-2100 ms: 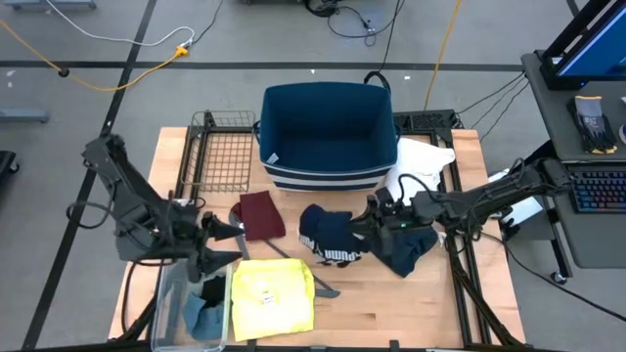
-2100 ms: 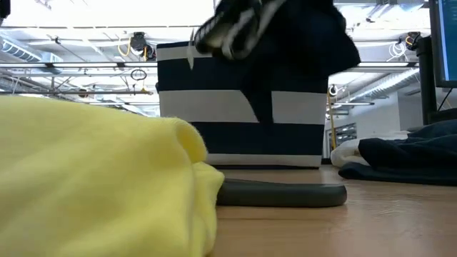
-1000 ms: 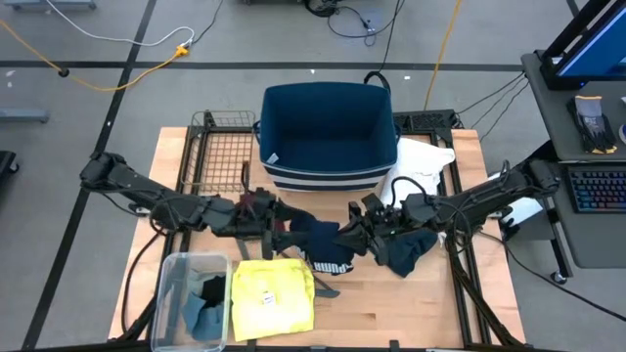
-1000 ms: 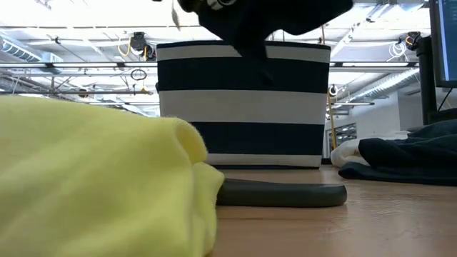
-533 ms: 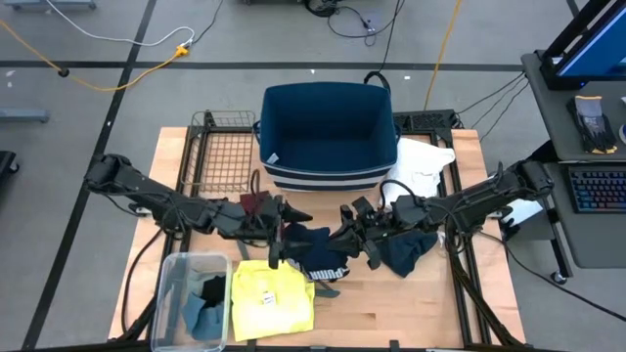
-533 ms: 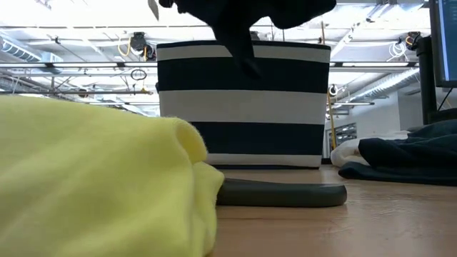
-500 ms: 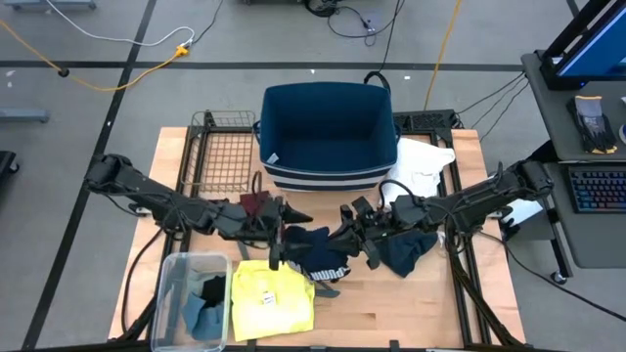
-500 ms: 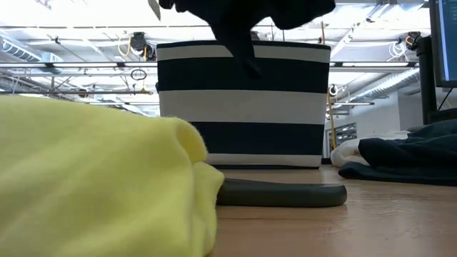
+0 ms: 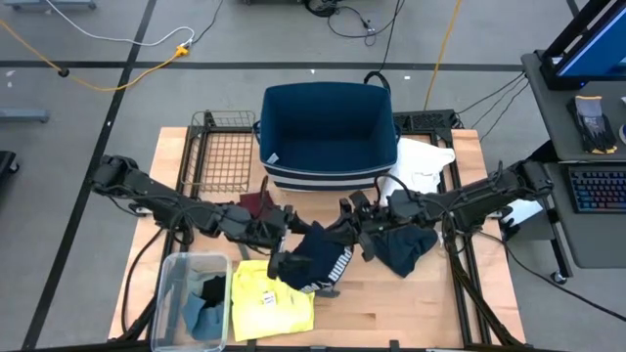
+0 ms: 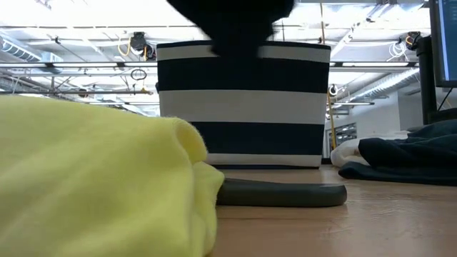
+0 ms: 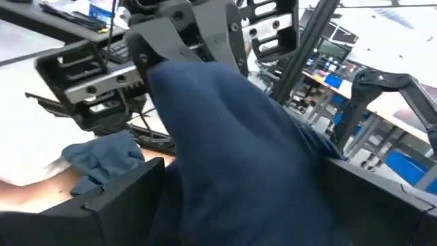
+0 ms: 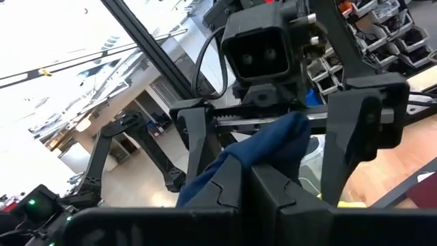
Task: Pick & Place Cloths
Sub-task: Put the dark blue shorts into the wire basket
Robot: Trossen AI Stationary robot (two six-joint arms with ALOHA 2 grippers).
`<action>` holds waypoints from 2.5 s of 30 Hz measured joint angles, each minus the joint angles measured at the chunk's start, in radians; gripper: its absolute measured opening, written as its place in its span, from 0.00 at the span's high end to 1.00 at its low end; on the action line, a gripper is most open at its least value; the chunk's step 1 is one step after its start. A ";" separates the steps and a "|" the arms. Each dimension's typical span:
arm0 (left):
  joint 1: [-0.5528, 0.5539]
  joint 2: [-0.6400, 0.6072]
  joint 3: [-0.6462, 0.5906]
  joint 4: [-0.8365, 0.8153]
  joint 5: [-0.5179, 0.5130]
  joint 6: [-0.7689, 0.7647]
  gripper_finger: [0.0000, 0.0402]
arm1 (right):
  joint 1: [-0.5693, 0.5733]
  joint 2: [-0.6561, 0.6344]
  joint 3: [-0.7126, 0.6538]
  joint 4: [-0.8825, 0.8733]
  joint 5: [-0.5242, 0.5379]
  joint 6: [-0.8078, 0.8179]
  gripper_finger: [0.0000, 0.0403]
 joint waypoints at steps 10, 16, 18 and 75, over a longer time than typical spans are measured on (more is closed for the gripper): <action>0.044 0.034 0.000 0.056 0.127 -0.082 0.02 | -0.026 0.000 0.000 -0.007 0.005 -0.004 1.00; 0.081 0.079 0.000 0.045 0.168 -0.191 0.05 | -0.028 0.000 0.000 -0.004 0.005 -0.004 1.00; 0.090 0.086 0.000 0.040 0.192 -0.205 0.11 | -0.028 0.000 0.000 -0.004 0.007 -0.004 1.00; 0.440 -0.382 0.367 -1.393 -0.514 -0.216 0.97 | 0.028 -0.041 -0.002 -0.322 -0.144 -0.513 1.00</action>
